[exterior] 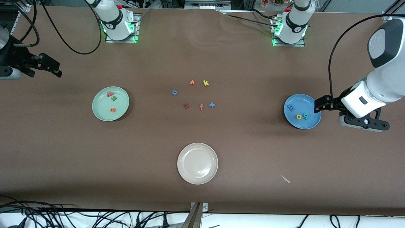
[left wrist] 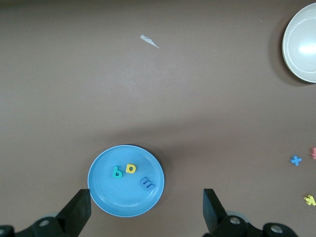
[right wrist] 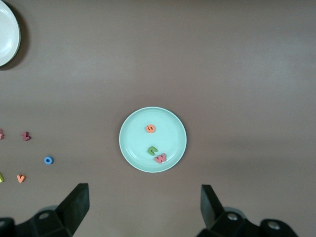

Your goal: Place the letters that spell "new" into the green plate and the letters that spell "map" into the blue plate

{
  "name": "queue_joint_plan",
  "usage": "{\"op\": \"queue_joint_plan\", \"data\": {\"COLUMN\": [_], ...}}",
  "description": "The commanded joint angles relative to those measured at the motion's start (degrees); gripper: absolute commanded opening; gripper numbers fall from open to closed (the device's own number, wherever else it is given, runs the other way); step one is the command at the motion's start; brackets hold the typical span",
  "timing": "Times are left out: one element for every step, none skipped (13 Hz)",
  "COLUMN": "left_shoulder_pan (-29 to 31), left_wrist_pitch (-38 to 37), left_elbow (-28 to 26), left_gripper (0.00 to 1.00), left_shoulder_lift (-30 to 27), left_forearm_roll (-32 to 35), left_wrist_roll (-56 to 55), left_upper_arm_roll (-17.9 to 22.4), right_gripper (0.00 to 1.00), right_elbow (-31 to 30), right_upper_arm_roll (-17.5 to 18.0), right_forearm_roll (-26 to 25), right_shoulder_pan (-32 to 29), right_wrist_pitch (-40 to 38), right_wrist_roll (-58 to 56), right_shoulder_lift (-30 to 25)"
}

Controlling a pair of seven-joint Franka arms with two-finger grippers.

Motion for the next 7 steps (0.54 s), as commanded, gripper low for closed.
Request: {"op": "queue_joint_plan", "data": {"left_shoulder_pan": [-0.19, -0.19, -0.27, -0.19, -0.27, -0.27, -0.19], "left_wrist_pitch": [-1.28, -1.36, -1.36, -1.45, -1.97, -2.07, -2.07], "left_elbow": [0.55, 0.63, 0.63, 0.63, 0.63, 0.63, 0.63], "left_gripper": [1.0, 1.0, 1.0, 1.0, 1.0, 1.0, 1.0], "left_shoulder_lift": [-0.76, -0.94, -0.94, -0.94, -0.94, -0.94, -0.85], "left_forearm_roll": [-0.23, -0.23, -0.23, -0.23, -0.23, -0.23, -0.23], "left_wrist_roll": [1.24, 1.24, 1.24, 1.24, 1.24, 1.24, 1.24], "left_upper_arm_roll": [0.35, 0.18, 0.0, 0.0, 0.09, 0.09, 0.09], "right_gripper": [1.0, 1.0, 1.0, 1.0, 1.0, 1.0, 1.0], "right_elbow": [0.14, 0.14, 0.14, 0.14, 0.14, 0.14, 0.14], "right_upper_arm_roll": [0.01, 0.01, 0.01, 0.01, 0.01, 0.01, 0.01], "right_forearm_roll": [0.04, 0.04, -0.04, 0.04, 0.04, 0.04, -0.04], "right_shoulder_pan": [-0.07, -0.07, -0.07, -0.07, -0.07, -0.07, -0.07], "right_wrist_pitch": [-0.62, -0.62, -0.62, -0.62, -0.62, -0.62, -0.71], "right_wrist_roll": [-0.12, -0.12, -0.12, -0.12, -0.12, -0.12, -0.12], "right_shoulder_lift": [-0.36, -0.36, -0.36, -0.36, -0.36, -0.36, -0.36]}}
